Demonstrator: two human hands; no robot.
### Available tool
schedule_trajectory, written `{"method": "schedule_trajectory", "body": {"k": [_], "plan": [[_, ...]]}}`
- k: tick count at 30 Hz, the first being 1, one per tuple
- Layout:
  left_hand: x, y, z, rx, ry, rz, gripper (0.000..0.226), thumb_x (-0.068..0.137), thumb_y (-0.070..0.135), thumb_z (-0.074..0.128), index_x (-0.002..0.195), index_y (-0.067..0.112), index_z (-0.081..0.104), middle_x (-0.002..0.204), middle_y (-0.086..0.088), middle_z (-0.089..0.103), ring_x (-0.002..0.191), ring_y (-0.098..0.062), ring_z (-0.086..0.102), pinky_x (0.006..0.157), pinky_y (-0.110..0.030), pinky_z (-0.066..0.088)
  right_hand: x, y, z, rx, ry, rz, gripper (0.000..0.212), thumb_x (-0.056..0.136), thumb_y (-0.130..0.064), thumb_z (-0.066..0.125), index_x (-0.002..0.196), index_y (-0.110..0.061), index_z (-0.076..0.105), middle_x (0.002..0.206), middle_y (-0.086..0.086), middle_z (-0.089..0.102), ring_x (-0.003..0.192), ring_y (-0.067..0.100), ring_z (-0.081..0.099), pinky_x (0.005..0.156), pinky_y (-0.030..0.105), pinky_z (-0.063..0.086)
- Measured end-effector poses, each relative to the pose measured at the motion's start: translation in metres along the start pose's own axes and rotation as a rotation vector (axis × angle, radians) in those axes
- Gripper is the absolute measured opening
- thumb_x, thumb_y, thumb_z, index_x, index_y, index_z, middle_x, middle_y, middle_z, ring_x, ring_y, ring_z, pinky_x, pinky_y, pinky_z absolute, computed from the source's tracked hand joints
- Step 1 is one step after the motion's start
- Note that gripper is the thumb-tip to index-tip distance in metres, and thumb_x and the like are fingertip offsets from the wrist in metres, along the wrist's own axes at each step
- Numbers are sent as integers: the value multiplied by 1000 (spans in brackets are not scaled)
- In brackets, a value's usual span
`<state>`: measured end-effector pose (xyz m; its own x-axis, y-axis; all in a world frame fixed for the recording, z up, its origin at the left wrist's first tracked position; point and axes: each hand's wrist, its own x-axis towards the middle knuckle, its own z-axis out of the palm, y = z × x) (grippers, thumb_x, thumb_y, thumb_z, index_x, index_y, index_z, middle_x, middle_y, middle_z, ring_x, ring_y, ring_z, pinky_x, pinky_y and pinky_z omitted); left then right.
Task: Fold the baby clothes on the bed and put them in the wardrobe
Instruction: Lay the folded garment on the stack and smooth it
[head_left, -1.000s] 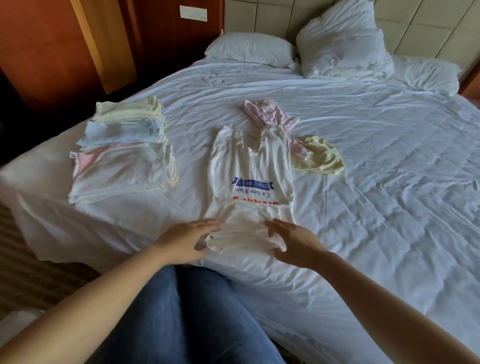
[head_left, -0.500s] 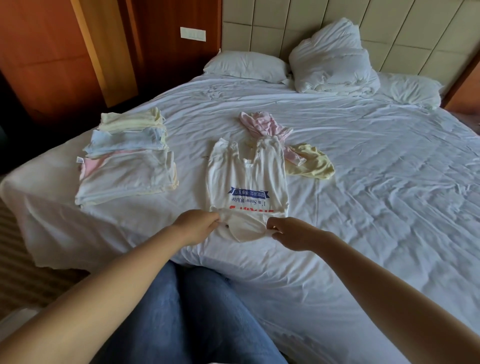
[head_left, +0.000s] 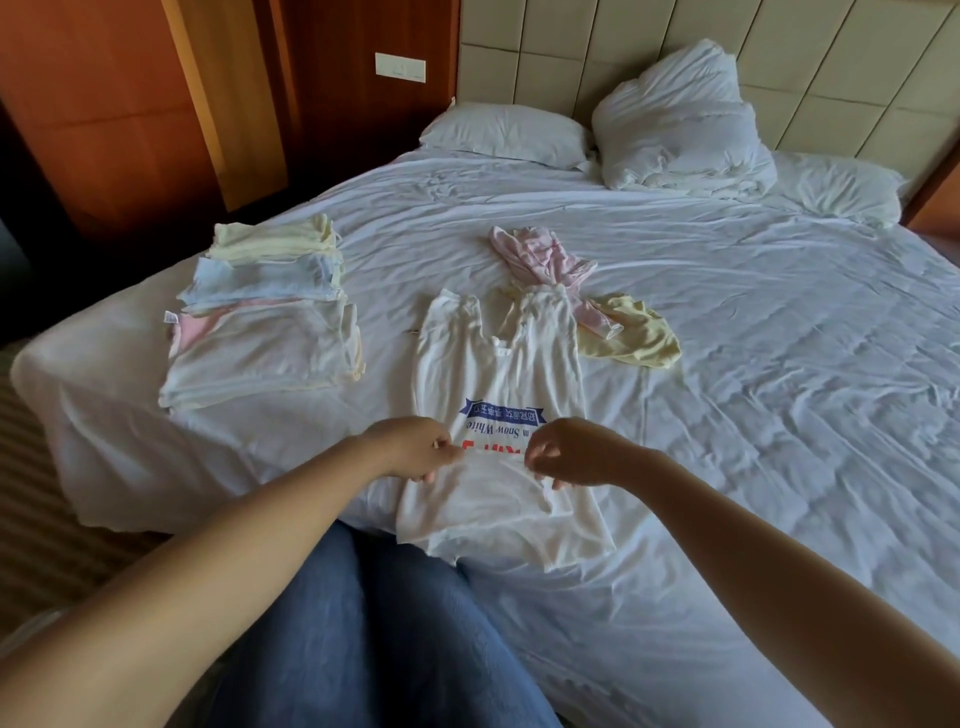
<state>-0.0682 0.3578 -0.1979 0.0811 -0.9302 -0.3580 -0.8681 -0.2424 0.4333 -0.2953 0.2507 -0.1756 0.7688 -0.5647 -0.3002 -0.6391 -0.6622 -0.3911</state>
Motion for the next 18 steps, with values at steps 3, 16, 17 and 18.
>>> {"method": "schedule_trajectory", "body": {"k": [3, 16, 17, 18], "plan": [[22, -7, -22, 87, 162, -29, 22, 96, 43, 47, 91, 28, 61, 92, 12, 67, 88, -13, 62, 69, -26, 42, 37, -8, -20, -119, 126, -18, 18, 89, -25, 56, 98, -27, 71, 99, -9, 72, 90, 10, 67, 84, 35, 54], [203, -68, -108, -43, 419, -97, 21, 92, 37, 56, 111, 29, 59, 122, 7, 59, 109, -18, 59, 86, -30, 46, 251, 17, -89, -116, 249, 65, 29, 93, -24, 49, 119, -23, 62, 122, 1, 65, 112, 26, 60, 88, 34, 49], [219, -72, -110, -48, 435, -110, 29, 93, 38, 55, 120, 28, 57, 129, 5, 56, 114, -19, 58, 89, -31, 46, 268, 21, -90, -111, 256, 73, 30, 93, -25, 49, 120, -23, 62, 123, 2, 64, 112, 26, 60, 87, 34, 48], [234, -77, -112, -52, 449, -122, 38, 94, 39, 55, 130, 26, 53, 135, 3, 52, 119, -21, 55, 92, -32, 46, 286, 26, -91, -99, 261, 88, 30, 93, -26, 50, 122, -24, 61, 125, 3, 63, 113, 27, 60, 86, 34, 47]]}}
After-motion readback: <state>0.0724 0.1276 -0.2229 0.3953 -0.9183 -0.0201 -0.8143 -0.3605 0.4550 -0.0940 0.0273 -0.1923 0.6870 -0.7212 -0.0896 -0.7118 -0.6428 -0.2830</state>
